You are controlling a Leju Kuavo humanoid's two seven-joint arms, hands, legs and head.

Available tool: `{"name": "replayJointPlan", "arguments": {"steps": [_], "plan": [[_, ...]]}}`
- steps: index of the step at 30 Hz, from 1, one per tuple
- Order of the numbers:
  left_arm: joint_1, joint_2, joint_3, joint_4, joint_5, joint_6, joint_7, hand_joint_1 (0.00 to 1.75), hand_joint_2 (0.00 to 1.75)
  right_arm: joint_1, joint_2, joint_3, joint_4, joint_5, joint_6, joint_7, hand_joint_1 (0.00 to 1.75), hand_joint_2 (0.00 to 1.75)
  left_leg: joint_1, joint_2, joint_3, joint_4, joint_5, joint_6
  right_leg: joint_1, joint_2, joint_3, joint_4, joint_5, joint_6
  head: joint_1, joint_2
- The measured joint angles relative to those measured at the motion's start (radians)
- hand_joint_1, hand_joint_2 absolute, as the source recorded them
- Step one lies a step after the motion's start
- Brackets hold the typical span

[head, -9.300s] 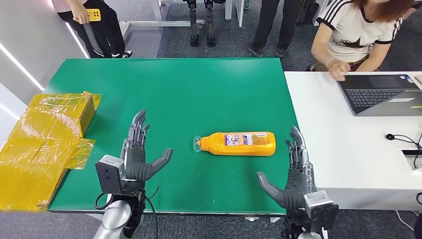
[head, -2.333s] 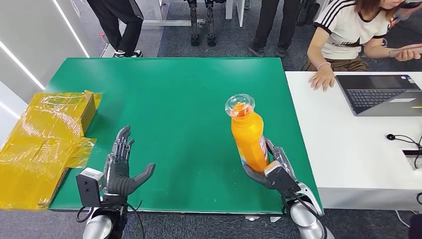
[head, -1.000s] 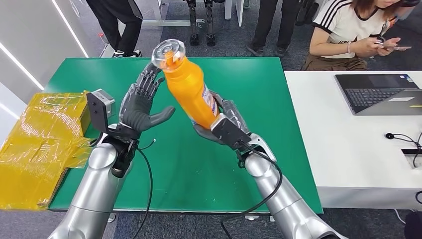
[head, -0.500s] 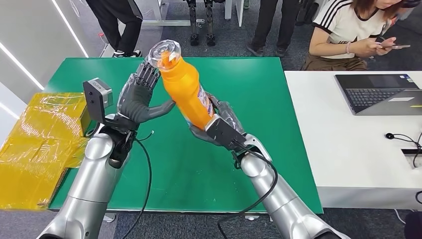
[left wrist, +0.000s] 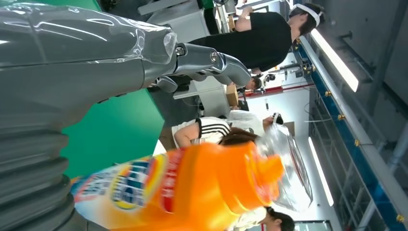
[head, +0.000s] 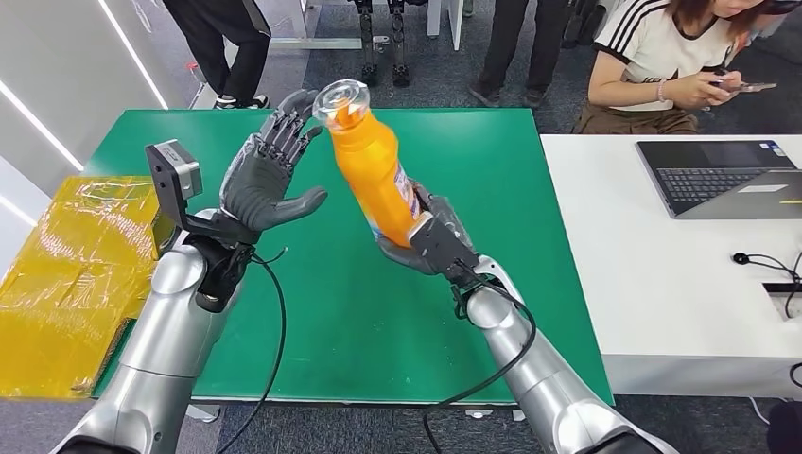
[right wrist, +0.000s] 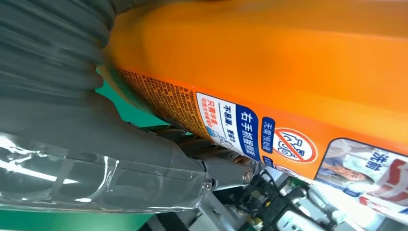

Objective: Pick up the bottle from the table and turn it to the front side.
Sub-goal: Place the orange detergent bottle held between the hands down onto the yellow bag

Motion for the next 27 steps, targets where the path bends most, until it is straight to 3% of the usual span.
{"name": "replayJointPlan", "arguments": {"steps": [5, 15, 27], "plan": [[0.017, 0.021, 0.000, 0.000, 0.033, -0.020, 0.003, 0.00, 1.75, -0.002, -0.009, -0.035, 0.010, -0.021, 0.000, -0.019, 1.75, 1.75, 0.000, 0.000, 0.000, 0.000, 0.000, 0.000, 0.000, 0.000, 0.000, 0.000, 0.000, 0.000, 0.000, 0.000], [0.019, 0.016, -0.013, 0.001, 0.034, -0.031, 0.005, 0.00, 1.75, -0.002, -0.010, -0.042, 0.008, -0.002, 0.000, -0.009, 1.75, 1.75, 0.000, 0.000, 0.000, 0.000, 0.000, 0.000, 0.000, 0.000, 0.000, 0.000, 0.000, 0.000, 0.000, 0.000], [-0.013, -0.038, -0.068, 0.021, 0.010, -0.018, 0.021, 0.00, 1.75, -0.025, 0.044, -0.007, 0.029, 0.065, 0.023, 0.017, 1.75, 1.75, 0.000, 0.000, 0.000, 0.000, 0.000, 0.000, 0.000, 0.000, 0.000, 0.000, 0.000, 0.000, 0.000, 0.000]]}}
